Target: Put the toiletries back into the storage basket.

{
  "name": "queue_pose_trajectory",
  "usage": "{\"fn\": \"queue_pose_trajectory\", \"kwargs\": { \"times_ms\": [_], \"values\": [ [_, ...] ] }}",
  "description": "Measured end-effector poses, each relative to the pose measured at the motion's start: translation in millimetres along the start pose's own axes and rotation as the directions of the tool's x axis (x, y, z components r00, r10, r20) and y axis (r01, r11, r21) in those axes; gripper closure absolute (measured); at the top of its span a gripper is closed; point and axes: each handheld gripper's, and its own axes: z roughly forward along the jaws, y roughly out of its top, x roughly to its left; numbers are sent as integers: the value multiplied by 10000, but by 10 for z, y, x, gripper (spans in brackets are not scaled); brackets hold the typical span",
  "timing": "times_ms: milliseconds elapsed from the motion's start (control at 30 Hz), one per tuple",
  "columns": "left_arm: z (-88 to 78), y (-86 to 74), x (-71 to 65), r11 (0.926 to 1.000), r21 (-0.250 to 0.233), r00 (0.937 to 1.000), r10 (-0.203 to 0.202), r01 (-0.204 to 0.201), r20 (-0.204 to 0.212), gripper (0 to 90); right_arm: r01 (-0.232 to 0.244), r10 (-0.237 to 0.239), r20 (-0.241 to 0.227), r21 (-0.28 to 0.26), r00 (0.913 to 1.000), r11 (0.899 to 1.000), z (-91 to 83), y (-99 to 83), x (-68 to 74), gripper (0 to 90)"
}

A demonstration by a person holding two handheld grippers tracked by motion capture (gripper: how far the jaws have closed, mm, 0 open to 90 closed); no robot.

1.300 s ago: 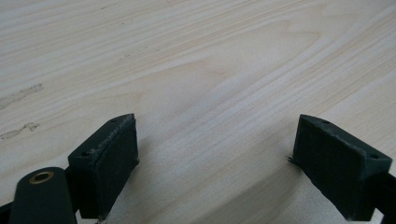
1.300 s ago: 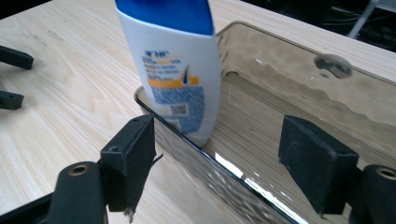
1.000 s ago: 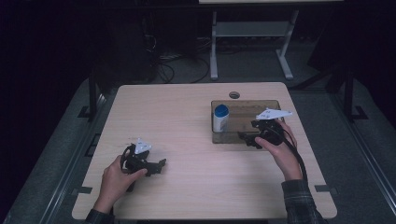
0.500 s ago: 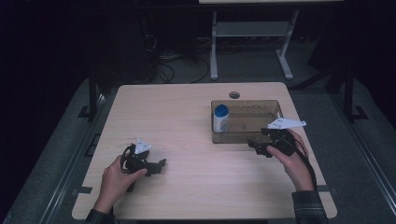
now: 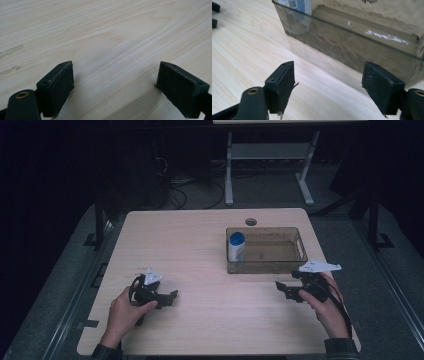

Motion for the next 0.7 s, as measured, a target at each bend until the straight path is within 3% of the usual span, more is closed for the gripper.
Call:
{"fn": "queue_pose_trajectory", "kwargs": {
  "times_ms": [700],
  "values": [
    [-1,0,1,10000,22,10000,24,-24,-3,129,-285,216,640,1092,9977,9936,-70,-528,-110,254]
  ]
}}
